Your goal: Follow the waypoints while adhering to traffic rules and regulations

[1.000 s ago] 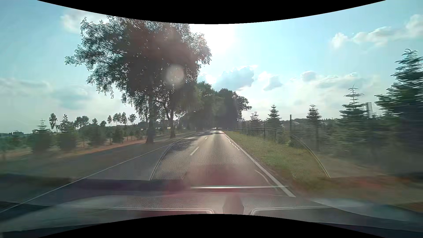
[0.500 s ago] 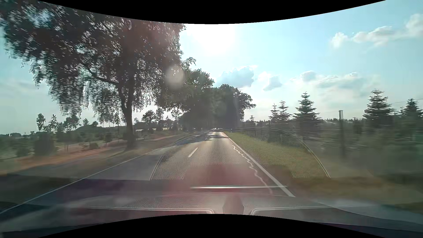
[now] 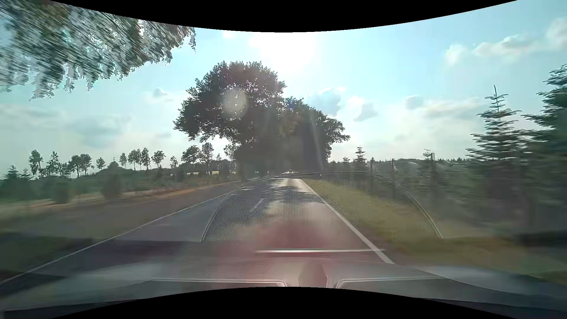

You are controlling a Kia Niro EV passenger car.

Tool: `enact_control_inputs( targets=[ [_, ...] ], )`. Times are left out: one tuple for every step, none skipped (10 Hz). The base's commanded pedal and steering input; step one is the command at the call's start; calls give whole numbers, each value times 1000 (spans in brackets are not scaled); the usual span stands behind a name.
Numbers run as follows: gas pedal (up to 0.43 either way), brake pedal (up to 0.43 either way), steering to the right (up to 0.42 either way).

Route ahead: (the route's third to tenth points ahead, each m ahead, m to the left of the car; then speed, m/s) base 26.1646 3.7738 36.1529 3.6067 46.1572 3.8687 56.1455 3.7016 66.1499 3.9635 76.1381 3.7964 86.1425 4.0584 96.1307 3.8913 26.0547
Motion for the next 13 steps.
enact_control_inputs(
  targets=[
    [248,0,-2],
    [248,0,-3],
    [248,0,-3],
    [248,0,-2],
    [248,0,-2],
    [248,0,-3],
    [248,0,-4],
    [248,0,-5],
    [248,0,-5],
    [248,0,-5],
    [248,0,-5],
    [248,0,-4],
    [248,0,-5]
  ],
)
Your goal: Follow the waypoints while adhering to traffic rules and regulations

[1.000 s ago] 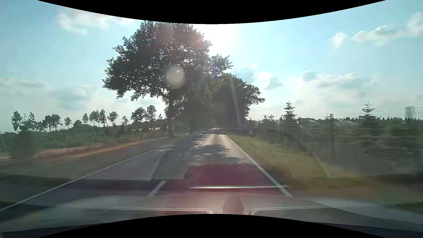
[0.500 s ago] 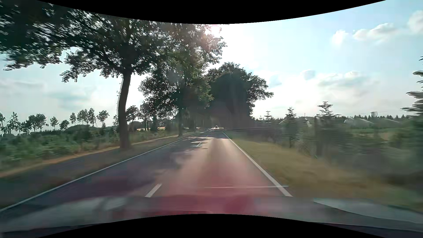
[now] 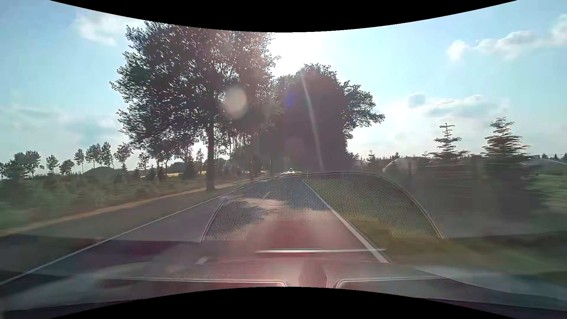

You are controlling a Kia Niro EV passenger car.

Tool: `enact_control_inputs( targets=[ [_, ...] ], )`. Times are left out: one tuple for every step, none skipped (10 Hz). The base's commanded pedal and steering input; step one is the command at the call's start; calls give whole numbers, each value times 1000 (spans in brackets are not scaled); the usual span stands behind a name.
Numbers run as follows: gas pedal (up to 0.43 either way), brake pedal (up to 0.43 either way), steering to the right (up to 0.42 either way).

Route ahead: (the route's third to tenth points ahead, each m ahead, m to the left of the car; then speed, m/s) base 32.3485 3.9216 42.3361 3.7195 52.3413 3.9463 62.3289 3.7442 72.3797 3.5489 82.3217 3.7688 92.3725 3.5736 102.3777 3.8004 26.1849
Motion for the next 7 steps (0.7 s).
enact_control_inputs(
  targets=[
    [248,0,-4],
    [248,0,-4],
    [248,0,-4],
    [248,0,-4],
    [248,0,-4],
    [248,0,-3],
    [248,0,-3]
  ],
)
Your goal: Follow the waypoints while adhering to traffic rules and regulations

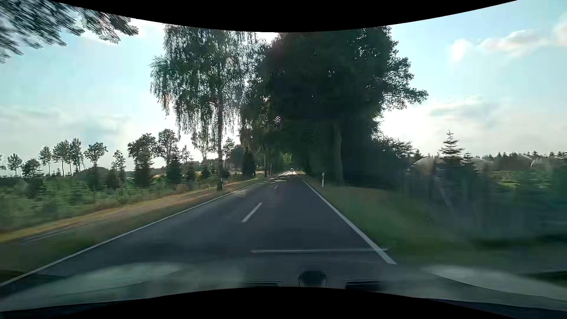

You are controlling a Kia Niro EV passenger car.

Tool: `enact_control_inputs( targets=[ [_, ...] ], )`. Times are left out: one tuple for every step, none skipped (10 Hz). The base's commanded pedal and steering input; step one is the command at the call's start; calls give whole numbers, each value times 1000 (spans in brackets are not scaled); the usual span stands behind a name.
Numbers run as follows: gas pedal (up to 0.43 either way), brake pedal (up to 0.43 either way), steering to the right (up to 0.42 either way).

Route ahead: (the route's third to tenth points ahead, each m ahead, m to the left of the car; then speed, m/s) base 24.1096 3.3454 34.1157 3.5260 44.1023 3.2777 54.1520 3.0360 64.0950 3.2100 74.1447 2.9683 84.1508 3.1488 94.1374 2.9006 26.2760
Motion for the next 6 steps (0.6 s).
enact_control_inputs(
  targets=[
    [248,0,-3],
    [248,0,-3],
    [248,0,-3],
    [248,0,-3],
    [248,0,-3],
    [248,0,-2]
  ],
)
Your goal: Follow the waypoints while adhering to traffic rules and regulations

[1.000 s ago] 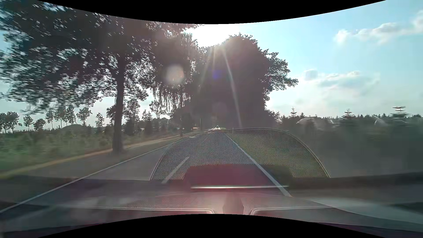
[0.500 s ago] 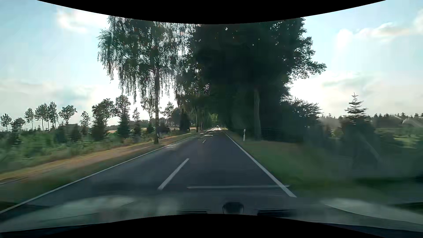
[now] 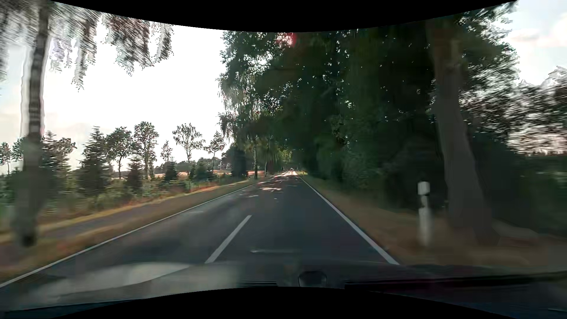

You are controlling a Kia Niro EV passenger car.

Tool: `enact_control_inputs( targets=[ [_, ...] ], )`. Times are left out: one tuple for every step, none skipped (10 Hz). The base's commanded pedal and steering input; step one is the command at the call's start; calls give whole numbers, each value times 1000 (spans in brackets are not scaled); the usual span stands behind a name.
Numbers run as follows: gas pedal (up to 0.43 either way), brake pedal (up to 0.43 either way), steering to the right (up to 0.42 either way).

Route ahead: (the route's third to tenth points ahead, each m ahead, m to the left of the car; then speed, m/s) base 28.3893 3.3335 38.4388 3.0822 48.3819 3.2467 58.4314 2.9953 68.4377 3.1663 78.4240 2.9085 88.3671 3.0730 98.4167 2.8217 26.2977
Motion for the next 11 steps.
enact_control_inputs(
  targets=[
    [248,0,-2],
    [248,0,-2],
    [248,0,-2],
    [248,0,-2],
    [248,0,-2],
    [240,0,-2],
    [240,0,-2],
    [240,0,-2],
    [240,0,-2],
    [240,0,-2],
    [240,0,-2]
  ],
)
